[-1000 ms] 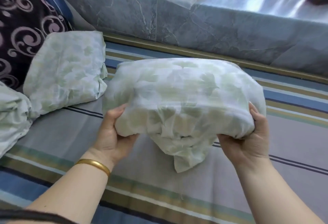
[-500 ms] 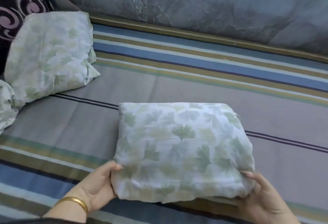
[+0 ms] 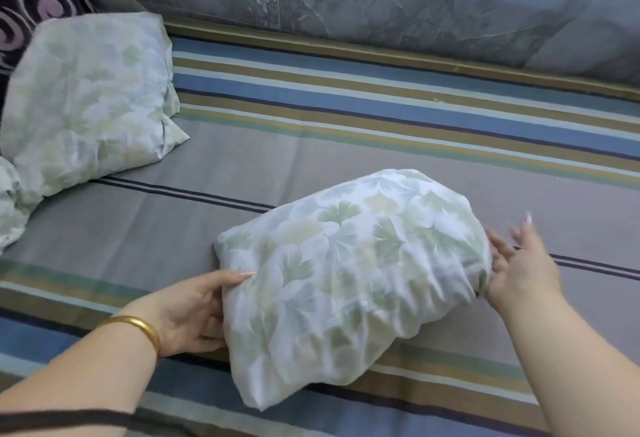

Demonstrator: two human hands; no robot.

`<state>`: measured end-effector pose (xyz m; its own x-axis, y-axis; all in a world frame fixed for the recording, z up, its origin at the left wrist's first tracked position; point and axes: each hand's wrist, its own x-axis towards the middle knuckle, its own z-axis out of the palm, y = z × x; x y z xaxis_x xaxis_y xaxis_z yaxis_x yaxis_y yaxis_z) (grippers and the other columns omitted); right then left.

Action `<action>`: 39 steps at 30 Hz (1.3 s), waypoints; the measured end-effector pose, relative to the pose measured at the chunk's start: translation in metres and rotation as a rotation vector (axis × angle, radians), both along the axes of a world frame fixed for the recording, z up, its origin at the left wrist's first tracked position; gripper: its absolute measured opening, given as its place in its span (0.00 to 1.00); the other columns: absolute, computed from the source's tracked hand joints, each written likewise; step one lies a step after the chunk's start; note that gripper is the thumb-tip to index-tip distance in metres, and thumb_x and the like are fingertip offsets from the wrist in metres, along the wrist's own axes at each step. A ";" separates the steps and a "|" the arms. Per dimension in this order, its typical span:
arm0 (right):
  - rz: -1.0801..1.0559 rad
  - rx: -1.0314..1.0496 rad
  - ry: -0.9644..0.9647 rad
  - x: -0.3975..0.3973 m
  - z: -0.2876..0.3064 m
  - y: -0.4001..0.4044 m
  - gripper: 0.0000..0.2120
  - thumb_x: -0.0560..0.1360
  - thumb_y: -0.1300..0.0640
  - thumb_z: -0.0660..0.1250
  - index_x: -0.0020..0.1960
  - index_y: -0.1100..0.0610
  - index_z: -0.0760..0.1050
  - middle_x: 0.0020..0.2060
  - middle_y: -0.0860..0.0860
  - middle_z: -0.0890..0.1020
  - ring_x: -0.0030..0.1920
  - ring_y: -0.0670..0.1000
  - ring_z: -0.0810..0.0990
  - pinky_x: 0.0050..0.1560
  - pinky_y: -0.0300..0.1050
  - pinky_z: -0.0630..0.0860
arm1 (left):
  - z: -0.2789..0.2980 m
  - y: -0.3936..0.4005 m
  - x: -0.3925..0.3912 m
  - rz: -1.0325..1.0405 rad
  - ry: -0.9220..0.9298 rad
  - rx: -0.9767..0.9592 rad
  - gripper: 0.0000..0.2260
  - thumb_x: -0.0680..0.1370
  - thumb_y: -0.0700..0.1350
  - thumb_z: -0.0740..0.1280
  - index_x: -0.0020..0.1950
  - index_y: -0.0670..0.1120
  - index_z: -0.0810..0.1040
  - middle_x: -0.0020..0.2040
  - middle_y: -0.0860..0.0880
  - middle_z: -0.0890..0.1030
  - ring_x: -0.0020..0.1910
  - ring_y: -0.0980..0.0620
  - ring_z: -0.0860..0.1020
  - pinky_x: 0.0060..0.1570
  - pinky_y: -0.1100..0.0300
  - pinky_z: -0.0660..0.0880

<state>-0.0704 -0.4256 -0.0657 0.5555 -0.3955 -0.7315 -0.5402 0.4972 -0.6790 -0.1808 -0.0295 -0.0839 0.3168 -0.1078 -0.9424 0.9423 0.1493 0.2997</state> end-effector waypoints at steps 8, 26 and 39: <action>0.129 0.413 0.353 -0.041 -0.016 0.026 0.48 0.62 0.17 0.52 0.58 0.54 0.81 0.48 0.64 0.85 0.49 0.71 0.83 0.53 0.80 0.71 | 0.003 -0.021 0.076 -0.024 -0.460 0.822 0.23 0.71 0.71 0.62 0.50 0.52 0.76 0.51 0.50 0.78 0.56 0.44 0.76 0.60 0.49 0.72; 0.323 0.387 0.023 -0.053 -0.031 0.055 0.38 0.61 0.21 0.63 0.54 0.49 0.85 0.53 0.55 0.86 0.51 0.59 0.86 0.41 0.59 0.83 | -0.004 -0.055 0.070 -0.310 -0.269 0.144 0.34 0.63 0.80 0.55 0.57 0.63 0.81 0.54 0.53 0.86 0.55 0.49 0.83 0.62 0.50 0.76; 0.616 0.671 0.125 -0.059 -0.026 0.231 0.45 0.56 0.21 0.69 0.64 0.48 0.79 0.61 0.60 0.82 0.59 0.68 0.81 0.59 0.73 0.73 | 0.028 0.097 0.026 -0.160 -0.194 0.268 0.42 0.66 0.82 0.48 0.74 0.63 0.67 0.73 0.49 0.73 0.70 0.44 0.72 0.73 0.42 0.63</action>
